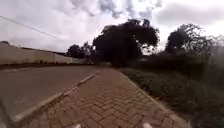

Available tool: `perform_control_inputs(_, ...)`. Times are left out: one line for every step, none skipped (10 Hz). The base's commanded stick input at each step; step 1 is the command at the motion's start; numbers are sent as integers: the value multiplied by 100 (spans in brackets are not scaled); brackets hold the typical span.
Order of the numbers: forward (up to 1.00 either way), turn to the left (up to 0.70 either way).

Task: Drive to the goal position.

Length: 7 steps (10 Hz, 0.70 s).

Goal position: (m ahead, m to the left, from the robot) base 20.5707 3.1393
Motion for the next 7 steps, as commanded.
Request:
perform_control_inputs(50, 0)
perform_control_inputs(50, 0)
perform_control_inputs(50, 0)
perform_control_inputs(50, 0)
perform_control_inputs(50, 0)
perform_control_inputs(50, 0)
perform_control_inputs(50, 0)
